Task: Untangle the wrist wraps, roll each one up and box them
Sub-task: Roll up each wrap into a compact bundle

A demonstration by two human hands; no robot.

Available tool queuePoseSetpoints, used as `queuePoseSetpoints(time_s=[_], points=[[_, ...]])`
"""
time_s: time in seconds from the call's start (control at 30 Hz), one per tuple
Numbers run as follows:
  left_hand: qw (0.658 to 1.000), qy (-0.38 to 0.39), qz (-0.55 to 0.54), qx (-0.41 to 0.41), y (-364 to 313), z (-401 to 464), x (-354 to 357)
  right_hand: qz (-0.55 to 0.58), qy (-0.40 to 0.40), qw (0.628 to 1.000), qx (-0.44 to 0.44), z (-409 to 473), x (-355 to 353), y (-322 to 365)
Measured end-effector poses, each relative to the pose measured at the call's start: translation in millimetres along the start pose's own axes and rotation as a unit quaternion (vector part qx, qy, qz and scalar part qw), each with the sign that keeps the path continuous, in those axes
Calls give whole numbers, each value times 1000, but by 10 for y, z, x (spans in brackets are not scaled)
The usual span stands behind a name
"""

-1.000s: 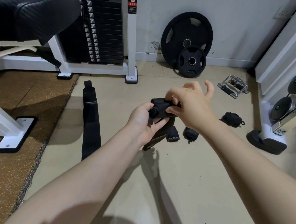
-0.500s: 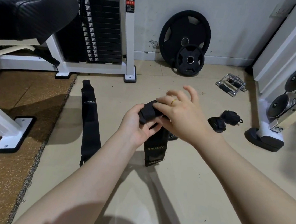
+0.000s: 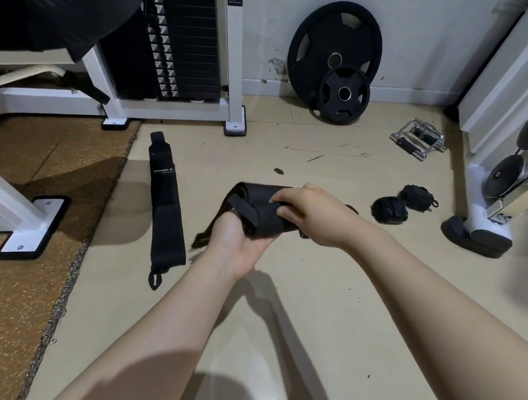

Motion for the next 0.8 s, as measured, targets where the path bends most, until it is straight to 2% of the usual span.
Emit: queuePoseSetpoints(time_s=[0.1,0.2,0.33,0.43,0.53,0.6,0.67,0.8], points=[[1000,19,-1,5,-50,-29,25,146,-57,987,24,-21,-72,-12],[999,46,18,-15,-69,-69,75,166,-129,976,51,-51,-130,-17],[993,49,99,36,-59,-103,148,68,-178,981,31,-78,-210,-27],[995,10,82,54,-79,-78,174,-58,-209,973,-77,-147,-201,128],[1000,-16,16,14,-55,-28,147,-193,-186,952,-149,-228,-84,182],[1000,-17,15,-10,-23,-2,154,-233,-176,943,-161,-250,-34,116],[999,-10,41,-17,13,-11,234,-205,-168,954,-139,-274,-84,33],[999,13,38,-30,138,-20,479,-75,-137,985,-71,-365,-334,-188]])
Point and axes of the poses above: each hand's wrist, its own z-axis towards the middle knuckle, its own x-axis out of the palm, y = z × x, the point moved 7 cm from there along z, towards the middle knuckle, and after that the axes turned 7 degrees about z, right-handed, at the moved point
